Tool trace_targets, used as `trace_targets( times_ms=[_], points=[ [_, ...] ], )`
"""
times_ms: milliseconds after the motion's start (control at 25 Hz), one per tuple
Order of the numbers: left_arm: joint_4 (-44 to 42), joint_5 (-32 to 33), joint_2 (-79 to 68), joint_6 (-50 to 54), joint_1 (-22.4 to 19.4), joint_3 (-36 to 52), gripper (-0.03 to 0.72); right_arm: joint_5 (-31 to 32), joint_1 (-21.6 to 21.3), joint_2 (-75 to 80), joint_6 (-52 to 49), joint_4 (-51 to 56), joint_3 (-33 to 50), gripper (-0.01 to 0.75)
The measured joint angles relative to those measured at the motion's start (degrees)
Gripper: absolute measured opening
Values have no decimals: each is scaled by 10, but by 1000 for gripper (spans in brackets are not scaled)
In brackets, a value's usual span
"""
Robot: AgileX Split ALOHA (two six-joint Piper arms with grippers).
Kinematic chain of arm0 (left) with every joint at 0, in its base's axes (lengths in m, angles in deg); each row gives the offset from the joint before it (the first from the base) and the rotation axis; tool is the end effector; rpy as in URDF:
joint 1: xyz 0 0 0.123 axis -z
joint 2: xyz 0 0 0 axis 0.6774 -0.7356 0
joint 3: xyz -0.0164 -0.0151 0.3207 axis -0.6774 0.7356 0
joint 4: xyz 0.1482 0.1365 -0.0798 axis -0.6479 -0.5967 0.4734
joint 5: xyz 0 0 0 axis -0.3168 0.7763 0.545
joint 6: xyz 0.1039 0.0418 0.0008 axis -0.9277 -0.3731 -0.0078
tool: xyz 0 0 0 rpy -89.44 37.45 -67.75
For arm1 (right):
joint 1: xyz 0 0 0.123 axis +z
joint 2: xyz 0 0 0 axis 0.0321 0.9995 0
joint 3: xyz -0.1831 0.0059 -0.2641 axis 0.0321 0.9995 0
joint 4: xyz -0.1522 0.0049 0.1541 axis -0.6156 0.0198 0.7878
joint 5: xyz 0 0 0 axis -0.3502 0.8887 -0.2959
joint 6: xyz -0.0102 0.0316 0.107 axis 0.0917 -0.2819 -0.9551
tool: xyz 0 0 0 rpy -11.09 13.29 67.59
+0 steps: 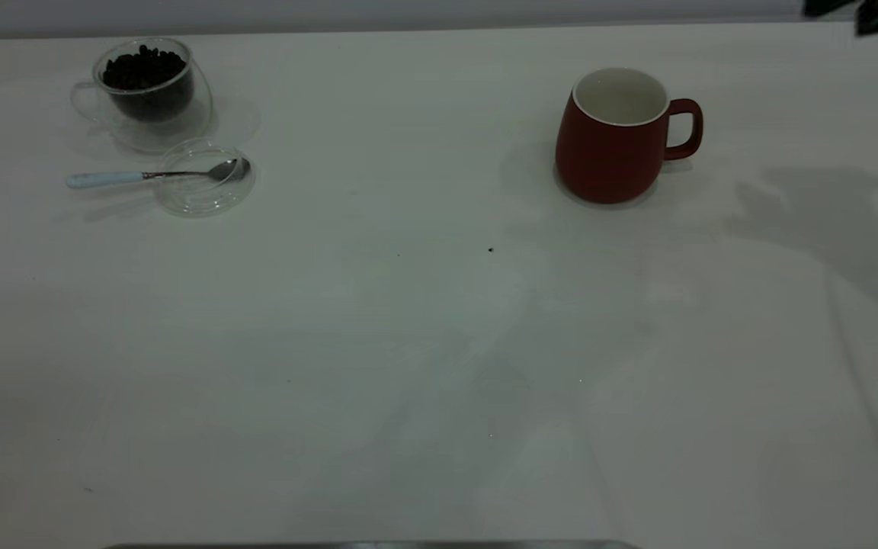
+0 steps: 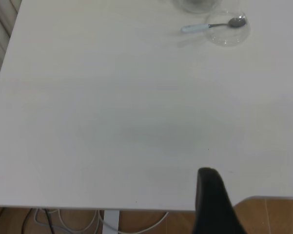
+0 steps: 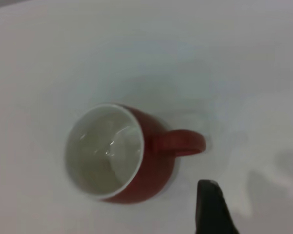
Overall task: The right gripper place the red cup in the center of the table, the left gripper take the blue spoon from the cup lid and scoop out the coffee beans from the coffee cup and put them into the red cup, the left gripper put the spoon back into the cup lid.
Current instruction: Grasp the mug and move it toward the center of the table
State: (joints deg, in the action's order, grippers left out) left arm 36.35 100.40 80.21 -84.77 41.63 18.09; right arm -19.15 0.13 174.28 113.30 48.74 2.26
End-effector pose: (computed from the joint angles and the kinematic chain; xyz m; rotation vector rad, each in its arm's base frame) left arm -0.0598 0.0023 0.2376 -0.0370 2.1223 0.0417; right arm 0.3841 0.0194 0.1743 0.1600 2.4731 0.4152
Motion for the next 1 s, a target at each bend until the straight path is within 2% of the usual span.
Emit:
trace_targets(
  times_ms=[240,480,800,1000],
  points=[
    [0,0,0,0,0,0,493,52,0,141,1,2,-101,469],
    [0,0,0,0,0,0,493,72,7,225,1,24,-173,468],
    [0,-1,0,1,0,0,493,77,56,261,0,39,-208,468],
    [0,0,1,1,0,0,493,75,106,266,-1,39,-208,467]
  ],
)
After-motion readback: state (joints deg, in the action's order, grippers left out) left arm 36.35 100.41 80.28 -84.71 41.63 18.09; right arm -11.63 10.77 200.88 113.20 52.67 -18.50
